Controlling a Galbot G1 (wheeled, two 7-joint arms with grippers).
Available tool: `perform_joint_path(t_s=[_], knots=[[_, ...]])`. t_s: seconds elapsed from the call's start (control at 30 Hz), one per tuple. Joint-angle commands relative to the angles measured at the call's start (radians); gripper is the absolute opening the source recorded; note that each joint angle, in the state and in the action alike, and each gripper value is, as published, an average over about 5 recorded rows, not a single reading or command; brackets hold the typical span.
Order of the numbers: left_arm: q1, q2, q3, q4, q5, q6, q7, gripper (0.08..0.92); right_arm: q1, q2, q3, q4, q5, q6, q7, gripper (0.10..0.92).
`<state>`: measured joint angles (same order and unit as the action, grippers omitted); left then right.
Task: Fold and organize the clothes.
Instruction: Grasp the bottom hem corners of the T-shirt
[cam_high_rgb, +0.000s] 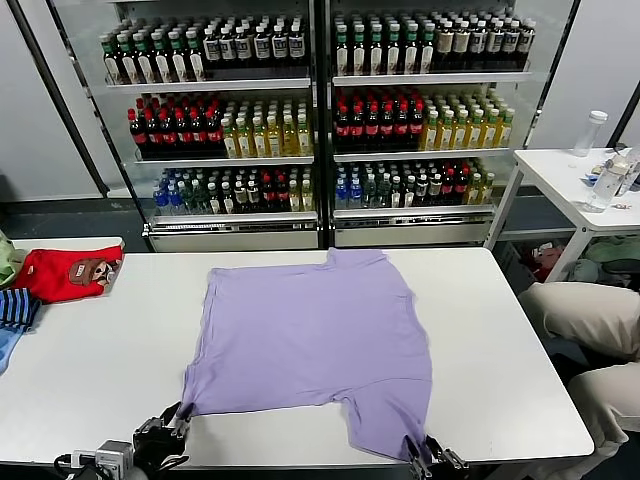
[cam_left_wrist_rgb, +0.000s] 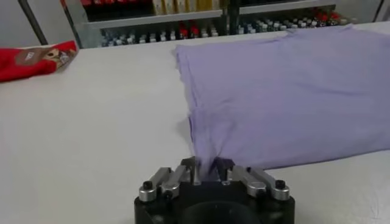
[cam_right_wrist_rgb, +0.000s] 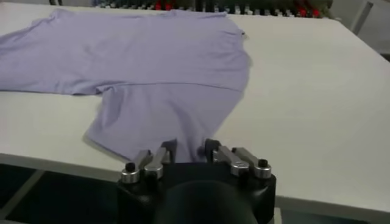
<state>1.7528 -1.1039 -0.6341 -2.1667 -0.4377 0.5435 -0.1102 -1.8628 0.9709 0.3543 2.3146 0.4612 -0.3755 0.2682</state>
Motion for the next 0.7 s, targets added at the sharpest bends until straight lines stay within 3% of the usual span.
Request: perform_joint_path(t_s=[0.03, 0.17, 0.53, 0.7], knots=[[0.062, 0.006, -0.020, -0.046, -0.003, -0.015, -0.009, 0.154, -0.040, -0.038, 0.097, 0.067, 0.045, 0.005, -0.041, 0.141], [0.174, 0.020, -0.054, -0.140, -0.003, -0.033, -0.034, 0.089, -0.146, -0.075, 0.229, 0.150, 0.085, 0.004, -0.068, 0.116], [0.413, 0.055, -0.156, -0.260, -0.003, -0.081, -0.086, 0.085, -0.426, -0.086, 0.327, 0.279, 0.034, 0.012, -0.107, 0.116], [0.440, 0.057, -0.254, -0.316, -0.043, -0.084, -0.093, 0.085, -0.407, -0.084, 0.305, 0.302, 0.022, 0.020, -0.102, 0.116]])
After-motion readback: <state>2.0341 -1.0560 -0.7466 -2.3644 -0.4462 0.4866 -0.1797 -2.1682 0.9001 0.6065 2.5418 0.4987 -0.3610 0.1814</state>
